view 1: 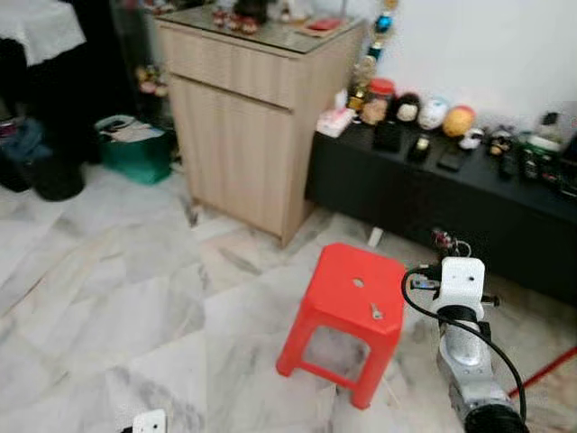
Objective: Hang keys on a hook
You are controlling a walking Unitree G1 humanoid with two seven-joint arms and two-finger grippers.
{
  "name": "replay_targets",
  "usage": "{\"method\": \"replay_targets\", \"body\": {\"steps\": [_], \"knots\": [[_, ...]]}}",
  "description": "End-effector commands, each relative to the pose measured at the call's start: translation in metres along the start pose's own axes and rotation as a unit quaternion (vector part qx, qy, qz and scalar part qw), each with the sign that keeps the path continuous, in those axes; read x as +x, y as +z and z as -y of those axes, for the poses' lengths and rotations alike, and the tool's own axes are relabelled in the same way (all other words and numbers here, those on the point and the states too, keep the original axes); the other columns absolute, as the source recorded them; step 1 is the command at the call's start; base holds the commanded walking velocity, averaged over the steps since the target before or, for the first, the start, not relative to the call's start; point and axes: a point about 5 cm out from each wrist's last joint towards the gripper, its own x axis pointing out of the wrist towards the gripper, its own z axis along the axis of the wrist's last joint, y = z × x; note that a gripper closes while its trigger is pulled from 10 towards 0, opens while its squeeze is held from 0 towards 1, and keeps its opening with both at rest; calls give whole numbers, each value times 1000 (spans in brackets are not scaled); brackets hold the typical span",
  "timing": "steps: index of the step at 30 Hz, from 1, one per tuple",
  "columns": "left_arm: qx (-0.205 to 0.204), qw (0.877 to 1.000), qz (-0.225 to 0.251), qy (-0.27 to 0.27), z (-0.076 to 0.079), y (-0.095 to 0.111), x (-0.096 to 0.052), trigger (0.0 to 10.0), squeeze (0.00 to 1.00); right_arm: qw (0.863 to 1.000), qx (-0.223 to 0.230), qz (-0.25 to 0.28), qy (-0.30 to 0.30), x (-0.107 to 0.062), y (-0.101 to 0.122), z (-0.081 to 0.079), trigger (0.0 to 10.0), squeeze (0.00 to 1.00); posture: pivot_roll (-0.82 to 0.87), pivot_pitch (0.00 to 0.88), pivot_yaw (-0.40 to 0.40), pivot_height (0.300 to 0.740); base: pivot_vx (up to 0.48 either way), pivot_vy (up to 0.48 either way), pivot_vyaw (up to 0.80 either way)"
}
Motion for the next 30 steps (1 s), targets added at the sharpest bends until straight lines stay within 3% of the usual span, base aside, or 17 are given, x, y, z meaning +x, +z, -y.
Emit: {"method": "replay_targets", "body": {"steps": [1,6,30], "knots": [[5,1000,-13,4,-4,-7,-2,10000,0,1000,5,8,-7,4,6,2,10000,0,79,0,-133,718,0,0,0],[13,1000,-13,2,-4,-7,-2,10000,0,1000,5,9,-8,4,6,2,10000,0,77,0,-132,718,0,0,0],[23,1000,-17,-3,-4,-8,-3,10000,0,1000,11,10,-16,3,5,4,10000,0,68,0,-124,718,0,-298,0]]}}
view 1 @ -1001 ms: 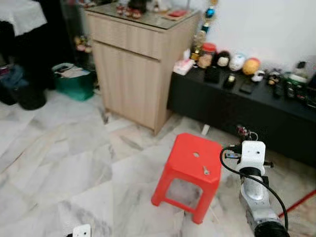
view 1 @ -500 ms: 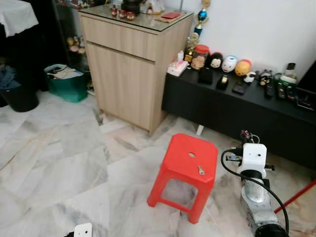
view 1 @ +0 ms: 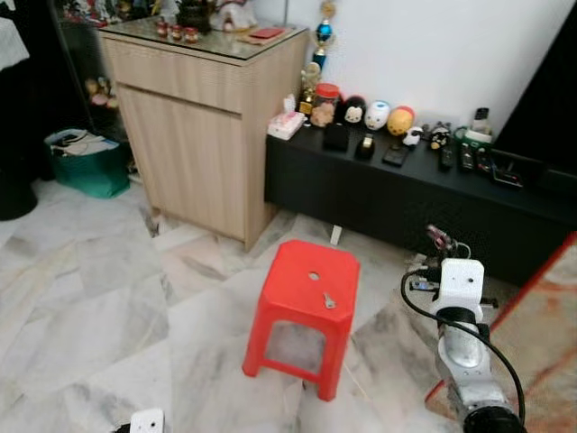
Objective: Hang keys on a hook
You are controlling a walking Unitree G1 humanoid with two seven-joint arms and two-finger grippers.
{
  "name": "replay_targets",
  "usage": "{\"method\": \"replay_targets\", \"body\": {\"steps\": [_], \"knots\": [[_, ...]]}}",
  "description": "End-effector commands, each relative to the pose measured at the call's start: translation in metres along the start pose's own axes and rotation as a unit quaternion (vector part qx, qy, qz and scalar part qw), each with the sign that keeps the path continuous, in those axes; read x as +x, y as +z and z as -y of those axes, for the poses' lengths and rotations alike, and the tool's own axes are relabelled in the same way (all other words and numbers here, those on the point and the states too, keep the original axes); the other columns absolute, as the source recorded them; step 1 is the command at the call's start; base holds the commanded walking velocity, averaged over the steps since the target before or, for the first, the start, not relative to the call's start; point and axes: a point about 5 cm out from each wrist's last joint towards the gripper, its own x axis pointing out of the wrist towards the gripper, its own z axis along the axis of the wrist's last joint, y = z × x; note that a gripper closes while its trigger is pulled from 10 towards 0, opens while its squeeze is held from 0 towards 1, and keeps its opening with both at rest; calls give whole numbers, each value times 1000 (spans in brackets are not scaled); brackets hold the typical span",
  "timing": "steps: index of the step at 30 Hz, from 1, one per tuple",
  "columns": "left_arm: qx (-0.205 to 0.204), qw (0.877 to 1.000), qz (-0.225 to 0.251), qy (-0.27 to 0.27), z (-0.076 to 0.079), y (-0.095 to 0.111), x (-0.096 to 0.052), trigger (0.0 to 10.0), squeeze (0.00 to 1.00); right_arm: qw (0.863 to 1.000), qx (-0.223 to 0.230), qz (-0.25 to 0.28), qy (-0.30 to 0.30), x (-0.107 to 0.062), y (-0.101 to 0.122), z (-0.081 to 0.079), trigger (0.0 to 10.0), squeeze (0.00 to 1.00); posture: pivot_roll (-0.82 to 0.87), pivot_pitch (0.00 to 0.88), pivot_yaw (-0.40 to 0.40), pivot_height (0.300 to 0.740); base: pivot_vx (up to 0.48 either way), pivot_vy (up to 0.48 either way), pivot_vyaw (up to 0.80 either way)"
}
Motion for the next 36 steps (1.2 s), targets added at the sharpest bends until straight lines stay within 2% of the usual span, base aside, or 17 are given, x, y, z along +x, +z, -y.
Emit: {"method": "replay_targets", "body": {"steps": [1,8,11,14,16,20,23,36], "knots": [[7,1000,-8,1,-3,-3,-1,10000,0,1000,11,18,0,5,10,-4,10000,0,68,0,-124,718,0,-319,0],[8,1000,-9,-1,-3,-3,-1,10000,0,1000,14,19,-1,5,11,-4,10000,0,71,0,-126,718,0,-323,0],[8,1000,-8,1,-4,-3,-1,10000,0,1000,14,15,-2,-1,6,-3,10000,0,74,0,-128,718,0,-328,0],[7,1000,-7,2,-4,-2,-1,10000,0,1000,10,10,-24,-10,-2,8,10000,0,71,0,-124,718,0,-325,0],[7,1000,-7,2,-4,-2,-1,10000,0,1000,10,10,-24,-10,-2,8,10000,0,71,0,-124,718,0,-315,0],[3,1000,-7,6,-5,-2,-1,10000,0,999,3,-7,-43,-22,-15,23,10000,0,59,0,-114,718,0,0,0],[4,1000,-7,5,-6,-1,-1,10000,0,999,-2,-12,-46,-27,-19,27,10000,0,58,0,-112,718,0,0,0],[0,1000,-6,5,-5,-1,0,10000,0,999,1,-2,-45,-20,-9,23,10000,0,62,0,-116,718,0,0,0]]}}
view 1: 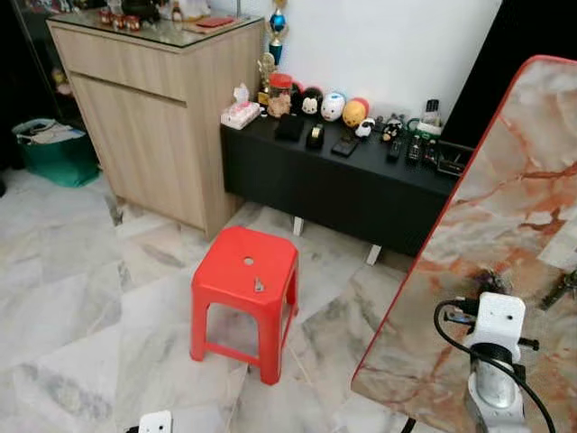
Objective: Hang keys on a hook
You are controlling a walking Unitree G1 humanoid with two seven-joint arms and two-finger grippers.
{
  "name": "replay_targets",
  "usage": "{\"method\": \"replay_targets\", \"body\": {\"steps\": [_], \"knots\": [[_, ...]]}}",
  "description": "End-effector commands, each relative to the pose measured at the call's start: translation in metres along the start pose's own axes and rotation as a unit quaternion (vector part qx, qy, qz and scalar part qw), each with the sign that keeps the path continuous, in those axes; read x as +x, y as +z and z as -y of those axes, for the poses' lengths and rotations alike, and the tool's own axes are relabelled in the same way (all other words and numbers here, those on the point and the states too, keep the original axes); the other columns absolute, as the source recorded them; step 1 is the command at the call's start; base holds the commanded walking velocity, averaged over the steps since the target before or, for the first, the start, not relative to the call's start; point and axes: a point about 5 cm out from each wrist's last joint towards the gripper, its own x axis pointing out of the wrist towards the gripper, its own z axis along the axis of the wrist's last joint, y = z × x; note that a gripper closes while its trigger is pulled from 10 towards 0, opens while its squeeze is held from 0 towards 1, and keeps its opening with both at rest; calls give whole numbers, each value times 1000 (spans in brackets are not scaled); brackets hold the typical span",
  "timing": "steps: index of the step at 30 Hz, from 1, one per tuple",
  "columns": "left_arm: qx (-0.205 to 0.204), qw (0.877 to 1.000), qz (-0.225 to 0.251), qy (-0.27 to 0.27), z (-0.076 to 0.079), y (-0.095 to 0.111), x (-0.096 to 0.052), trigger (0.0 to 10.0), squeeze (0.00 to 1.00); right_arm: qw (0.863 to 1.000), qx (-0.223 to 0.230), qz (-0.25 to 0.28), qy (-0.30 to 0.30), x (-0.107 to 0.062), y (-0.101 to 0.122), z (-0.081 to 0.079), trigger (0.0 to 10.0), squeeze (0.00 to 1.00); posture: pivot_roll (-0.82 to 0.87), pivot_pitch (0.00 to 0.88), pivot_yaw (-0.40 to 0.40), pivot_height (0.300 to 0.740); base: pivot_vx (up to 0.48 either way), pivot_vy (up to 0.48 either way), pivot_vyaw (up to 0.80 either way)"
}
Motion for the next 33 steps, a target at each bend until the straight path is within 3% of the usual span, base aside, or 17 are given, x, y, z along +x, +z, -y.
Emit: {"method": "replay_targets", "body": {"steps": [1,33], "knots": [[-2,1000,-9,-4,3,-3,0,10000,0,1000,2,12,-4,4,8,2,10000,0,61,0,-116,718,0,0,0],[-9,1000,-6,-5,3,-3,-1,10000,0,1000,18,6,3,8,10,-3,10000,0,60,0,-118,718,0,0,0]]}}
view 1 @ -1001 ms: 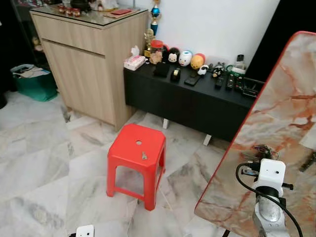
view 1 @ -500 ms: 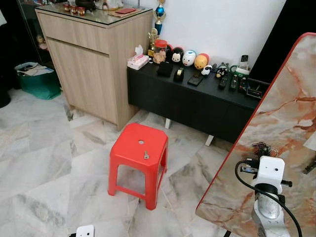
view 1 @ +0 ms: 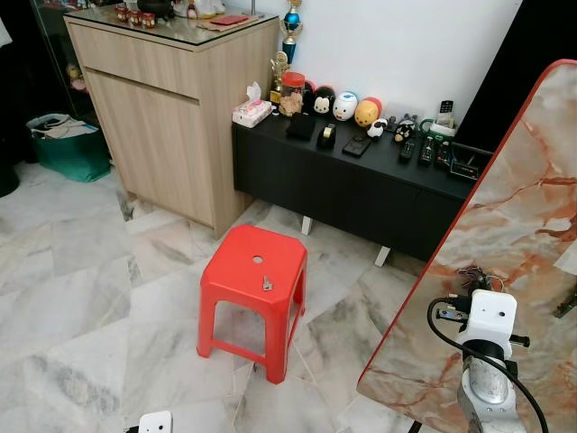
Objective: Hang keys on a hook
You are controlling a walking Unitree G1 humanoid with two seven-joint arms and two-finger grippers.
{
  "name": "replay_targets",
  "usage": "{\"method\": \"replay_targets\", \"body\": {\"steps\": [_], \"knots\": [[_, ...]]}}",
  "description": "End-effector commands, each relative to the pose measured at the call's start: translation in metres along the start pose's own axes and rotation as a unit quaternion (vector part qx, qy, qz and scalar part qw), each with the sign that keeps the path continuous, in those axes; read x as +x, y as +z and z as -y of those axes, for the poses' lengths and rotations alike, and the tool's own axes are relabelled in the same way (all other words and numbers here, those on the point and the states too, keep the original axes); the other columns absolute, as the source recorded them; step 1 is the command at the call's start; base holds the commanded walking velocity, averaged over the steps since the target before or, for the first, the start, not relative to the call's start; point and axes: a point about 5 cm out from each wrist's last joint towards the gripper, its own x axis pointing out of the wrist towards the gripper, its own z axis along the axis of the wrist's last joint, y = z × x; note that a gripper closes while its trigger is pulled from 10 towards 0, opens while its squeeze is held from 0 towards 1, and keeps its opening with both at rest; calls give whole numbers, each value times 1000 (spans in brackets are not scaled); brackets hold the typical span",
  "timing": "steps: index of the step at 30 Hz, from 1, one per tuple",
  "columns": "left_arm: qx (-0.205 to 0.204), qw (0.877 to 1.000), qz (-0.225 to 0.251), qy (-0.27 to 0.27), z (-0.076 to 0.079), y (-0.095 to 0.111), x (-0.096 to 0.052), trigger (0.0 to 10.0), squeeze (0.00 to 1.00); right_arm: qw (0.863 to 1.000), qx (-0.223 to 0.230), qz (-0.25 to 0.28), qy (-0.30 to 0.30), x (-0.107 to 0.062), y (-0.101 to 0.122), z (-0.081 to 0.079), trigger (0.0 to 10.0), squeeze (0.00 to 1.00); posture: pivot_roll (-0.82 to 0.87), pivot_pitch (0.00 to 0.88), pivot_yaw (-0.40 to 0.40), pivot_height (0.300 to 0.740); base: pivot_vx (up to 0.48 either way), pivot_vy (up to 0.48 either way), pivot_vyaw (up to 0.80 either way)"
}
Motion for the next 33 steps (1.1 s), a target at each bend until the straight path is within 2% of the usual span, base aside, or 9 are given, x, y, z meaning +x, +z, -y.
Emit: {"method": "replay_targets", "body": {"steps": [1,6,20,33], "knots": [[-6,1000,-7,-5,3,-4,-1,10000,0,1000,7,15,-7,6,9,3,10000,0,61,0,-119,718,0,0,0],[-7,1000,-7,-5,3,-4,-1,10000,0,1000,14,18,-4,8,12,0,10000,0,62,0,-114,718,0,0,0],[22,1000,-8,-4,-8,0,-1,10000,0,999,41,11,-16,2,8,-12,10000,0,61,0,-24,718,0,0,0],[27,1000,-11,-7,-8,-1,-1,10000,0,999,42,11,-19,5,8,-11,10000,0,67,0,-26,718,0,0,0]]}}
